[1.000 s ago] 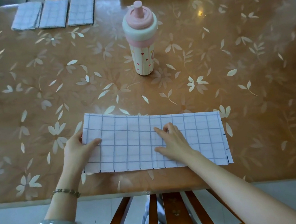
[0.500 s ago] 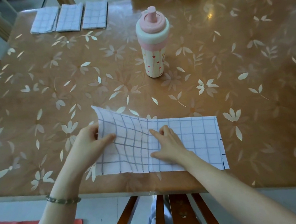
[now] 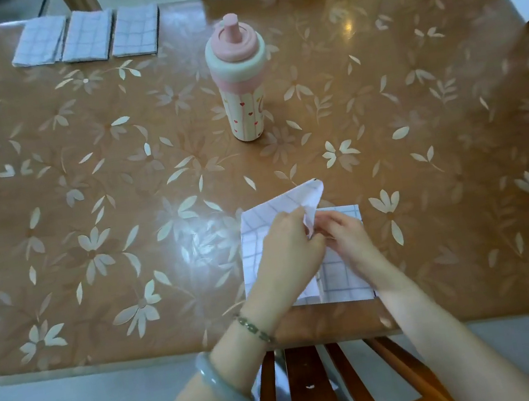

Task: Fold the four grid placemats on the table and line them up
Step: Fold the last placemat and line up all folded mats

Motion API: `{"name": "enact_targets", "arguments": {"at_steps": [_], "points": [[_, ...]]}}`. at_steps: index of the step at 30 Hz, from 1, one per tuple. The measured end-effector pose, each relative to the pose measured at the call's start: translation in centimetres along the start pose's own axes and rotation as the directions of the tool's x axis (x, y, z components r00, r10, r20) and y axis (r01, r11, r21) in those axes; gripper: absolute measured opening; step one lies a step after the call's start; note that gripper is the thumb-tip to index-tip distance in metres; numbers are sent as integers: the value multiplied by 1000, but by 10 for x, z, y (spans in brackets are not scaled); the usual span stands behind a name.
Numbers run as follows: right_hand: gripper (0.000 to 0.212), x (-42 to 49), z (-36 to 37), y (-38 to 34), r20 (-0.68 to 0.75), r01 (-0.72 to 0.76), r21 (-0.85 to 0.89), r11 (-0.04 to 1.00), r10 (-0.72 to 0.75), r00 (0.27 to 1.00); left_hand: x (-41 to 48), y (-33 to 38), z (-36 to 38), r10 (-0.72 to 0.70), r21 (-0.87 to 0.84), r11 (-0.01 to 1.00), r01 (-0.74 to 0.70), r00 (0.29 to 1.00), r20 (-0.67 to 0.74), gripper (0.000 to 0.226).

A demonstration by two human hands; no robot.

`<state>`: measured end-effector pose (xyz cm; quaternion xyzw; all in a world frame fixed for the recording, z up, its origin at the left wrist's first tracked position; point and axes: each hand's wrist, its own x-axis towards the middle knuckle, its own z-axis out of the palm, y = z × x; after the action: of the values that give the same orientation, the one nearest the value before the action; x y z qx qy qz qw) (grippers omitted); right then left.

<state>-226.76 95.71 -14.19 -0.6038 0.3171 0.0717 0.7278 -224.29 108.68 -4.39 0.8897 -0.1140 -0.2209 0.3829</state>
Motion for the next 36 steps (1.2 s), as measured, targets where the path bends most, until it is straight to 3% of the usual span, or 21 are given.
{"name": "enact_targets", "arguments": {"at_steps": [3, 7, 9, 11, 13, 15, 18, 22, 26, 31, 36], "points": [[40, -13, -24, -9, -41, -101, 184, 978, 111, 993, 9, 5, 36, -18, 9, 1000, 18, 999, 34, 18], [63, -25, -39, -8, -12, -206, 225, 952, 214, 977, 17, 1, 69, -24, -29, 999, 28, 994, 107, 18], [55, -27, -40, -11, -28, -214, 235, 948, 227, 974, 19, -2, 80, -16, -96, 995, 37, 979, 205, 17], [29, -27, -38, -12, -128, -192, 187, 964, 217, 968, 20, -9, 83, -11, -219, 973, 80, 954, 299, 22], [14, -22, -38, -9, -185, -167, 131, 977, 190, 964, 21, -26, 75, 10, -292, 954, 71, 964, 267, 35], [7, -16, -42, 2, -230, -147, 9, 989, 145, 962, 26, -54, 60, 59, -189, 981, -42, 995, 84, 44], [10, -11, -46, 8, -290, -101, -203, 974, 38, 956, 32, -104, 36, 219, 228, 955, -188, 968, -120, 49], [6, -7, -47, 14, -335, -91, -396, 914, -51, 941, 37, -149, 30, 278, 569, 779, -262, 959, 60, 78], [5, -1, -46, 20, -366, -72, -478, 875, -123, 923, 37, -163, 37, 256, 647, 715, -263, 961, 107, 85], [36, 0, -48, 27, -404, -65, -513, 856, -174, 898, 35, -168, 40, 191, 685, 698, -210, 976, 104, 86], [32, -1, -45, 27, -428, -59, -515, 855, -197, 882, 35, -174, 38, 191, 711, 674, -203, 977, 98, 87]]}}
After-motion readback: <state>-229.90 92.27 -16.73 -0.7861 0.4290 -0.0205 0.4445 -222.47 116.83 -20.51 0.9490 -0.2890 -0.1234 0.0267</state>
